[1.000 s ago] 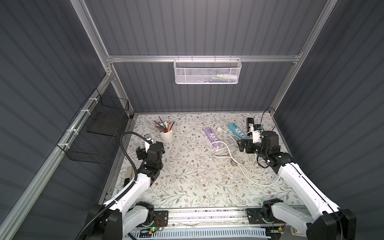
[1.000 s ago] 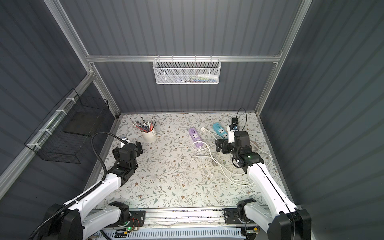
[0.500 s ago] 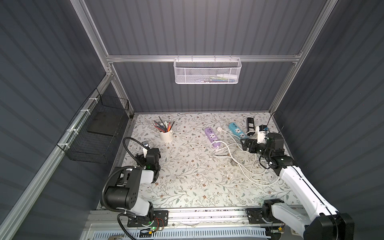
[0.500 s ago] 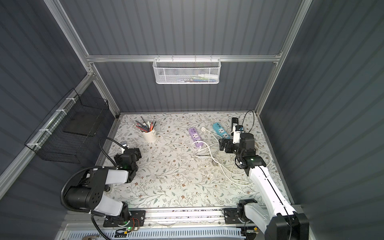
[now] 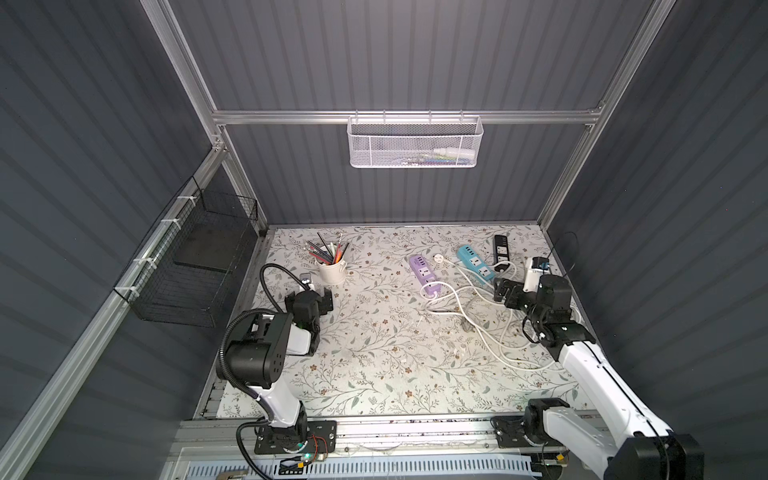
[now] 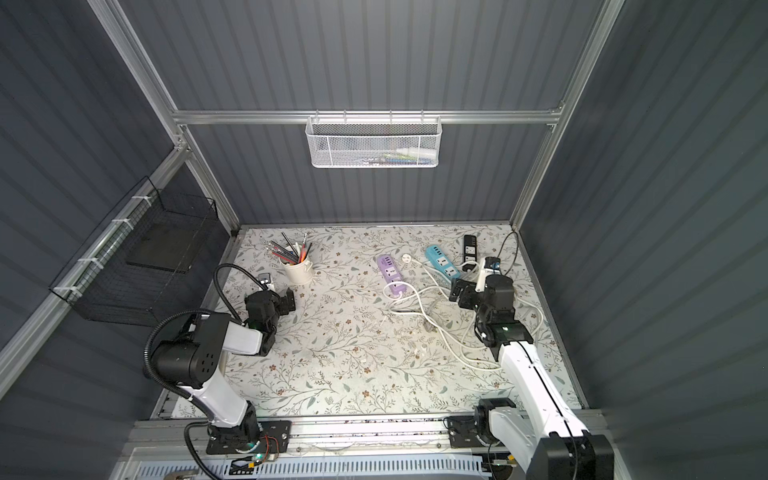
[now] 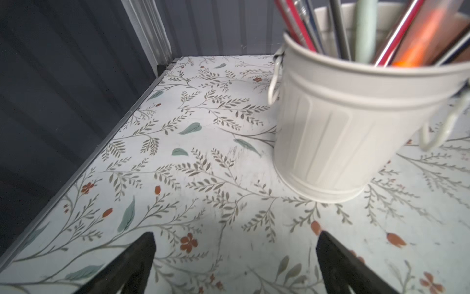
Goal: Unwrap the cord wrapped around the power strip
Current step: Reset both arms
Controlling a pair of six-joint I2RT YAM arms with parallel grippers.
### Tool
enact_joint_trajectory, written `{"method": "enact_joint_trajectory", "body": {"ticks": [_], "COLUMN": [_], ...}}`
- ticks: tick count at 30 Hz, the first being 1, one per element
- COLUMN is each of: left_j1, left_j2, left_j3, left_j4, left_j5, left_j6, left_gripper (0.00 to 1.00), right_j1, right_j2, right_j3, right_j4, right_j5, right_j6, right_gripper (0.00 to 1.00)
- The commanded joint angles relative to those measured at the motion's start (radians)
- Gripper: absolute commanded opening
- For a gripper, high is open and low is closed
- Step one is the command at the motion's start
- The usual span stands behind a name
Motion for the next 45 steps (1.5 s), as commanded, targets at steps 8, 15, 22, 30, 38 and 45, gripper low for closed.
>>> {"method": "enact_joint_trajectory", "body": {"ticks": [8,15,22,30,38,45], "left_j1": [0.008,0.008,0.008,0.010,0.019,0.019], "left_j2": [0.003,0.003,0.003,-0.001,0.000,0.000], "left_j3": [0.011,0.011,0.013,0.008,0.011,0.011], "left_j4": [-0.025,-0.028,-0.031,-0.029,-0.033,-0.033], "left_j5": [0.035,0.035,0.038,0.129,0.143,0.141], "left_j6": [0.023,0.024,0.023,0.061,0.055,0.055], "left_gripper": [1.00,1.00,1.00,1.00,1.00,1.00], "right_j1": [-0.033,-0.050,-0.053,-0.085,-0.092,-0.092], "right_j2": [0.149,0.459,0.522,0.526,0.524,0.524], "right_j3": [-0.314,-0.265,-0.268,-0.242,-0.237,-0.237], "right_j4": [0.721,0.975,1.019,0.975,0.960,0.961], "right_j5": [0.280,0.107,-0.006,-0.038,-0.036,-0.041], "right_j6": [-0.117,-0.211,-0.252,-0.218,-0.210,-0.212], "right_gripper": [0.99,0.99,0.99,0.99,0.99,0.99]}}
